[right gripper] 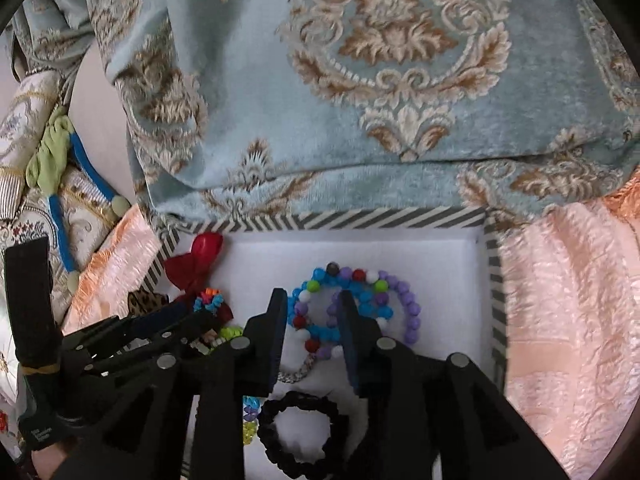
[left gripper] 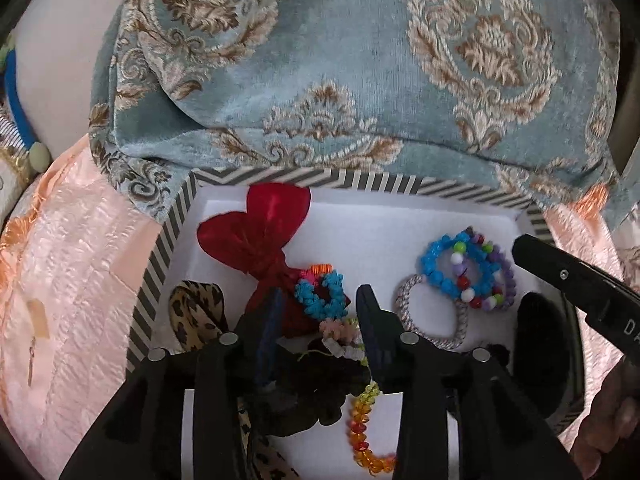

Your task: Organize jewelry

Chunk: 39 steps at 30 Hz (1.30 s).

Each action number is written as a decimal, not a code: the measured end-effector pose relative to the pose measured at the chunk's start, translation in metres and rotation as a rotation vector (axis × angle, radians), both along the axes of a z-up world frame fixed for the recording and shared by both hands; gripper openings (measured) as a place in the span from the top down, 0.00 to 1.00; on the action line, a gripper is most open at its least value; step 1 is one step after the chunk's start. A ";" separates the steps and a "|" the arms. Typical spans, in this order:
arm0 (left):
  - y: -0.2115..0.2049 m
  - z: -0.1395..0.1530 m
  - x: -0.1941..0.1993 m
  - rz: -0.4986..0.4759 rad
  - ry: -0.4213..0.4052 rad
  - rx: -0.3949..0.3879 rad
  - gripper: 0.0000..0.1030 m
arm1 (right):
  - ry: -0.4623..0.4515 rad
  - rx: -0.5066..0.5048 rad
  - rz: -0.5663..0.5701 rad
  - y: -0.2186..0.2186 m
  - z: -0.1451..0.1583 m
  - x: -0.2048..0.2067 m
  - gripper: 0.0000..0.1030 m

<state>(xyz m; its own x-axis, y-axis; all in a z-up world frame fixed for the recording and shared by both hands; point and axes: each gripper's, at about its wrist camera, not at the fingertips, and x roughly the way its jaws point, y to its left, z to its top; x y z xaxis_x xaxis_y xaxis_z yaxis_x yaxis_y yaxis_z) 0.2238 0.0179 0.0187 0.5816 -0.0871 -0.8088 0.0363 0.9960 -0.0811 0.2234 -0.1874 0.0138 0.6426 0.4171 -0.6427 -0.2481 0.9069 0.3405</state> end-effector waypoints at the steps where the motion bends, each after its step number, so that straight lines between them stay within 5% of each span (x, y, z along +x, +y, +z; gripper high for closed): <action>1: 0.001 0.003 -0.001 0.003 -0.012 -0.010 0.77 | -0.006 0.004 -0.014 -0.004 0.002 -0.002 0.75; 4: 0.000 0.019 -0.008 -0.002 -0.056 -0.029 0.70 | -0.005 -0.003 -0.038 -0.011 0.005 -0.006 0.75; 8: 0.004 0.048 -0.036 -0.004 -0.124 -0.064 0.39 | 0.033 -0.124 -0.062 -0.007 0.009 -0.029 0.74; 11: 0.005 0.061 -0.067 -0.028 -0.130 -0.056 0.31 | 0.021 -0.194 -0.048 0.001 0.015 -0.067 0.68; 15: 0.010 0.065 -0.121 0.004 -0.158 -0.004 0.29 | -0.055 -0.161 -0.029 0.000 0.027 -0.127 0.40; 21: 0.011 0.081 -0.191 0.019 -0.317 0.149 0.29 | -0.208 -0.288 -0.097 0.000 0.042 -0.194 0.06; 30: 0.021 0.077 -0.195 0.122 -0.299 0.151 0.29 | -0.275 -0.348 -0.130 -0.004 0.050 -0.216 0.03; 39: 0.028 0.064 -0.185 0.104 -0.214 0.035 0.28 | -0.354 -0.425 -0.107 0.018 0.052 -0.227 0.03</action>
